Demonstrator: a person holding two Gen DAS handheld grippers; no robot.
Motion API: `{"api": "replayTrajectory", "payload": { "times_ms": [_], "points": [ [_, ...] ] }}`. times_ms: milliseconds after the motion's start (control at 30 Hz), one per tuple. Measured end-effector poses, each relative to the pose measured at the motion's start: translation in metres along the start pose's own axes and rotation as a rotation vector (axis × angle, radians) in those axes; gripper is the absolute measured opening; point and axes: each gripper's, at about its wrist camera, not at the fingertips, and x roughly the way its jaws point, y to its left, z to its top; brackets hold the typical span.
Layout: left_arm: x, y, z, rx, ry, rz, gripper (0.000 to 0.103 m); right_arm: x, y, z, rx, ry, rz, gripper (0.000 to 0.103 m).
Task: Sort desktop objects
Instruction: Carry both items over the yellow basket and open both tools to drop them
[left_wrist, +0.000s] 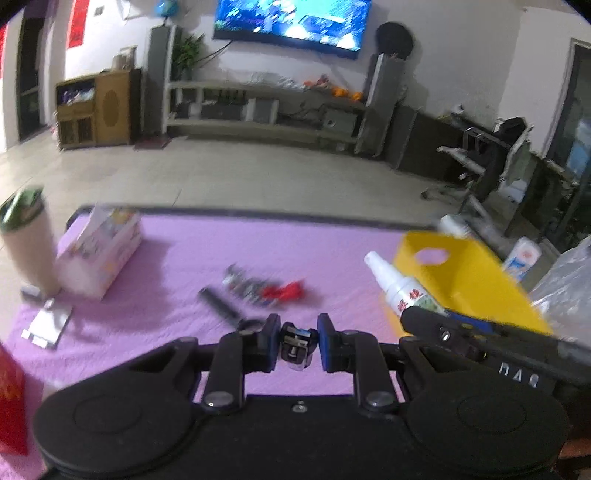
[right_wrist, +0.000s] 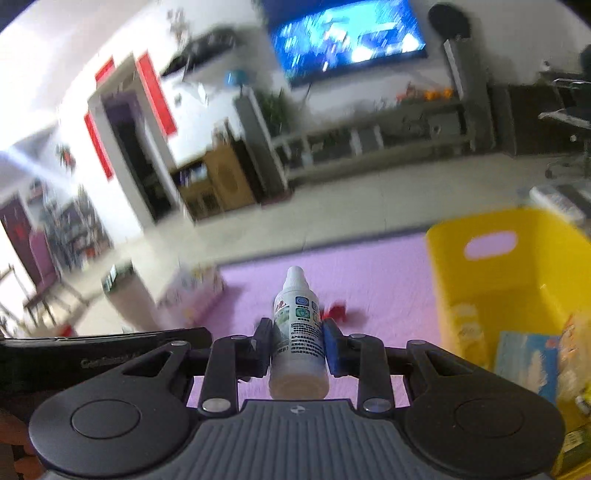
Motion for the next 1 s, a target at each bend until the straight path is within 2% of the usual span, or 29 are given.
{"api": "replayTrajectory", "payload": {
  "times_ms": [100,200,300,400,467,567,667,700,767,833,900,933,1000],
  "points": [
    [-0.010,-0.041,0.023,0.021,-0.036,-0.065,0.020,-0.030,-0.022,0.013,0.060,-0.101,-0.015,0.029],
    [-0.013,-0.089,0.040,0.039,-0.055,-0.158,0.020,-0.059,-0.053,0.020,0.128,-0.187,-0.072,0.029],
    [-0.001,-0.134,0.045,0.053,-0.032,-0.231,0.020,-0.076,-0.090,0.020,0.212,-0.219,-0.138,0.029],
    [0.022,-0.172,0.036,0.067,0.036,-0.271,0.020,-0.084,-0.126,0.015,0.312,-0.205,-0.192,0.030],
    [0.038,-0.188,0.024,0.073,0.091,-0.274,0.020,-0.084,-0.145,0.011,0.362,-0.171,-0.231,0.030],
    [0.063,-0.207,0.009,0.086,0.176,-0.242,0.020,-0.073,-0.161,0.005,0.407,-0.115,-0.279,0.030],
    [0.075,-0.211,0.002,0.094,0.207,-0.191,0.022,-0.076,-0.169,0.000,0.419,-0.081,-0.297,0.031],
    [0.073,-0.212,0.002,0.094,0.197,-0.178,0.026,-0.073,-0.169,0.000,0.425,-0.068,-0.296,0.034],
    [0.064,-0.207,0.006,0.114,0.163,-0.165,0.054,-0.073,-0.174,0.000,0.441,-0.063,-0.293,0.039],
    [0.053,-0.201,0.013,0.130,0.123,-0.152,0.065,-0.075,-0.171,0.002,0.445,-0.081,-0.293,0.045],
    [0.041,-0.192,0.019,0.139,0.088,-0.145,0.068,-0.079,-0.165,0.002,0.427,-0.108,-0.283,0.056],
    [0.039,-0.189,0.021,0.141,0.077,-0.134,0.073,-0.080,-0.161,0.002,0.410,-0.121,-0.281,0.058],
    [0.034,-0.177,0.024,0.141,0.054,-0.097,0.076,-0.081,-0.151,0.005,0.365,-0.151,-0.270,0.060]
  ]
}}
